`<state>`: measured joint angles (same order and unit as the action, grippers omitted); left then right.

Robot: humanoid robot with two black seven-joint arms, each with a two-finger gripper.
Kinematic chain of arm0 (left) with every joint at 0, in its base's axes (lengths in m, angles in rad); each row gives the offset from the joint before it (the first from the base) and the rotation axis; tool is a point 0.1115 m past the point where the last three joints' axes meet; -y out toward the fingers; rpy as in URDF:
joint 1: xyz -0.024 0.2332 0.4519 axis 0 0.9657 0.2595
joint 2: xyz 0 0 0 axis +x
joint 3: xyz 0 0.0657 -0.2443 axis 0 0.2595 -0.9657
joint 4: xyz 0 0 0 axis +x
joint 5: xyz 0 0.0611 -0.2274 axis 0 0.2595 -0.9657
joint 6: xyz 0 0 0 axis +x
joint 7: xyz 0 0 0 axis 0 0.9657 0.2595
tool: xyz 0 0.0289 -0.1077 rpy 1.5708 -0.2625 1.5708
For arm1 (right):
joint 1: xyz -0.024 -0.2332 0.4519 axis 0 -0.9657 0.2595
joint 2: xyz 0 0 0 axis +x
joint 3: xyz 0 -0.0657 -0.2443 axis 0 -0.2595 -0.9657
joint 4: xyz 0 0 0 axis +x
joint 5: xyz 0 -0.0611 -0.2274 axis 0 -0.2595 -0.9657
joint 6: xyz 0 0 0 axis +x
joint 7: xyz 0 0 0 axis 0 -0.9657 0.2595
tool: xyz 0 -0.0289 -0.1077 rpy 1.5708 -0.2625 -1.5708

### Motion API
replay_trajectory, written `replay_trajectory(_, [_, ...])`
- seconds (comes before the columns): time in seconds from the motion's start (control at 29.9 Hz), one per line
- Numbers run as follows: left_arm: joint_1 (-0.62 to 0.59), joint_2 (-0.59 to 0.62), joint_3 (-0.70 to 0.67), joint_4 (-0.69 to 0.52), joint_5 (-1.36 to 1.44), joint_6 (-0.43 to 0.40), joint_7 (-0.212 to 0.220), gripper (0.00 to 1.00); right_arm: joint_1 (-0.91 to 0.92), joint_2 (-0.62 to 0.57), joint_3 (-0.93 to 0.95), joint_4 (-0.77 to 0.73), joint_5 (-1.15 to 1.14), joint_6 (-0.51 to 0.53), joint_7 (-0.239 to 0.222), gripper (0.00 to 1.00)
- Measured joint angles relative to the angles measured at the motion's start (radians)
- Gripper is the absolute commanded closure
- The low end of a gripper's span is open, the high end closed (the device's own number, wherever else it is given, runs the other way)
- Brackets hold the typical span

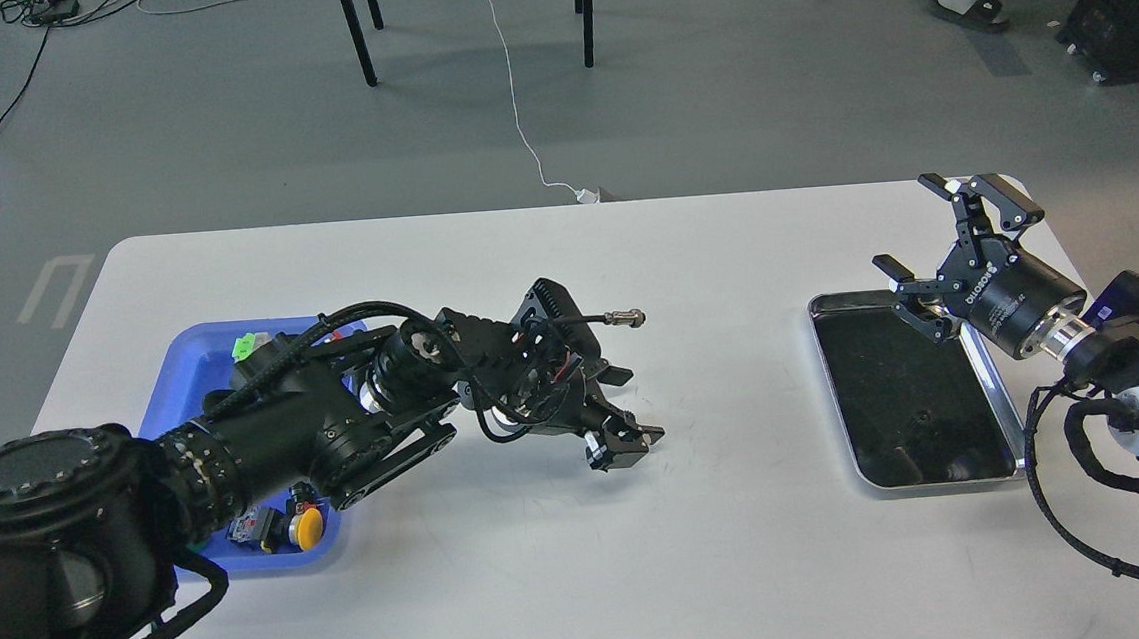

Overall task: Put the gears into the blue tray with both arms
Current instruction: 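Reach the left gripper to the black part and grasp it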

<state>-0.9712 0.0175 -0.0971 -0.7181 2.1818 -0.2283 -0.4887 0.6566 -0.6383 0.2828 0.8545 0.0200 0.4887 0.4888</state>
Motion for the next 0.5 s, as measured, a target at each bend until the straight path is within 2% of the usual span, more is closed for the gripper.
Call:
replay_trajectory(0.17, [0.006, 0.001, 0.015, 0.002, 0.0, 0.001, 0.0, 0.4, 0.0, 0.0, -0.006, 0.003, -0.007, 0.0, 0.0, 0.03])
replay_trajectory(0.2, [0.007, 0.002, 0.015, 0.002, 0.0, 0.001, 0.0, 0.49, 0.0, 0.0, -0.006, 0.003, -0.007, 0.0, 0.0, 0.03])
replay_trajectory(0.27, [0.009, 0.003, 0.016, 0.002, 0.0, 0.001, 0.0, 0.73, 0.0, 0.0, -0.007, 0.003, -0.008, 0.0, 0.0, 0.03])
replay_trajectory(0.37, [0.01, 0.002, 0.016, 0.002, 0.0, 0.004, 0.0, 0.76, -0.001, 0.0, -0.007, 0.003, -0.01, 0.0, 0.0, 0.03])
replay_trajectory(0.5, [0.016, 0.002, 0.016, 0.004, 0.0, 0.007, 0.0, 0.88, -0.006, 0.0, -0.007, 0.003, -0.011, 0.0, 0.0, 0.03])
